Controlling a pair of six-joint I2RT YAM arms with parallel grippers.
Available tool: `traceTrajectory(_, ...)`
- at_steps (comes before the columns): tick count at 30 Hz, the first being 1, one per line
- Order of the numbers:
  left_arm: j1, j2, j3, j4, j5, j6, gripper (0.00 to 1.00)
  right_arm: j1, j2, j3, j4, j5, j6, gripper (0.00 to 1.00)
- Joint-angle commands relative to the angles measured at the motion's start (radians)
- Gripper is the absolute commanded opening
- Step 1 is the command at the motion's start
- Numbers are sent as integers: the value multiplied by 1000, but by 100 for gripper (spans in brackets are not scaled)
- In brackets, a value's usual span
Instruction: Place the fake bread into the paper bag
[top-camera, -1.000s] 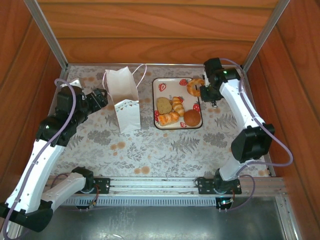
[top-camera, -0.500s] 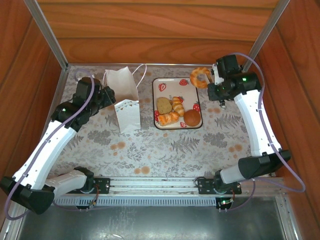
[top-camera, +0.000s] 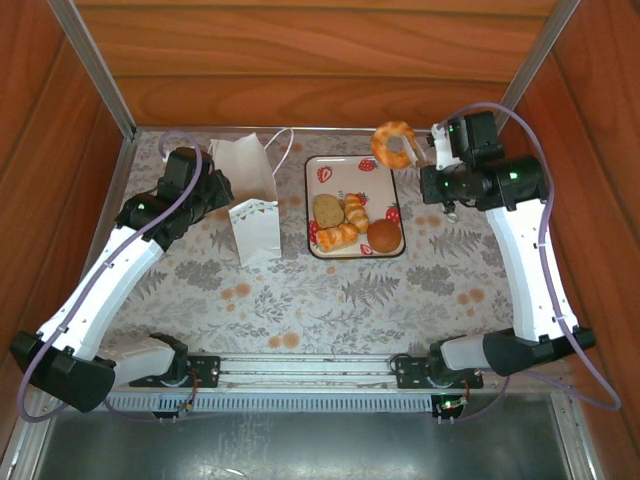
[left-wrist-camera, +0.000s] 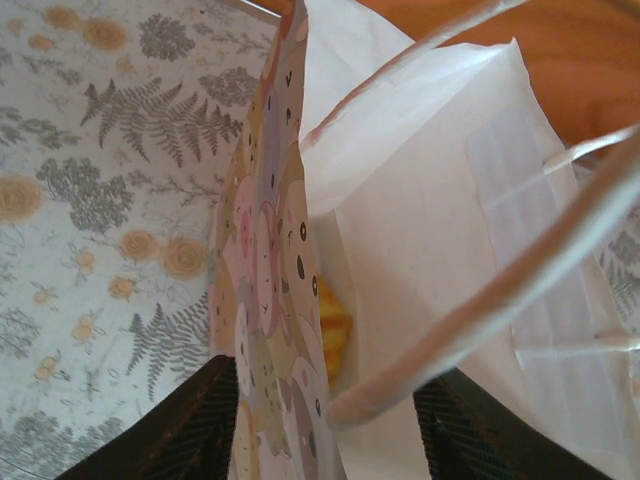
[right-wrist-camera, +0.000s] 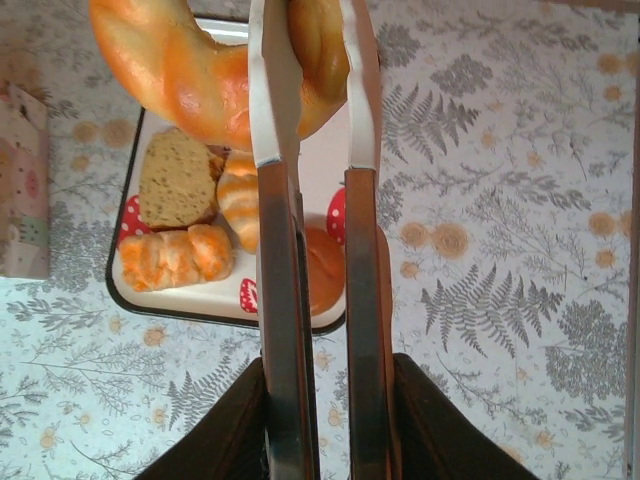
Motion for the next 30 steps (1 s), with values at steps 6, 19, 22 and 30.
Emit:
traceTrajectory(6,-6,18,22,12,-17,22,32,106,4,137,-10,11,-22,30)
traceTrajectory(19,-6,15,13,16,-5,13,3,354,185,402,-11,75,-30,30)
traceTrajectory(22,-6,9,10,22,-7,11,0,396,234,463,-11,78,-31,30)
traceTrajectory(30,-6,2,-2,32,-9,4,0,489,379,584,-11,114,-27,30)
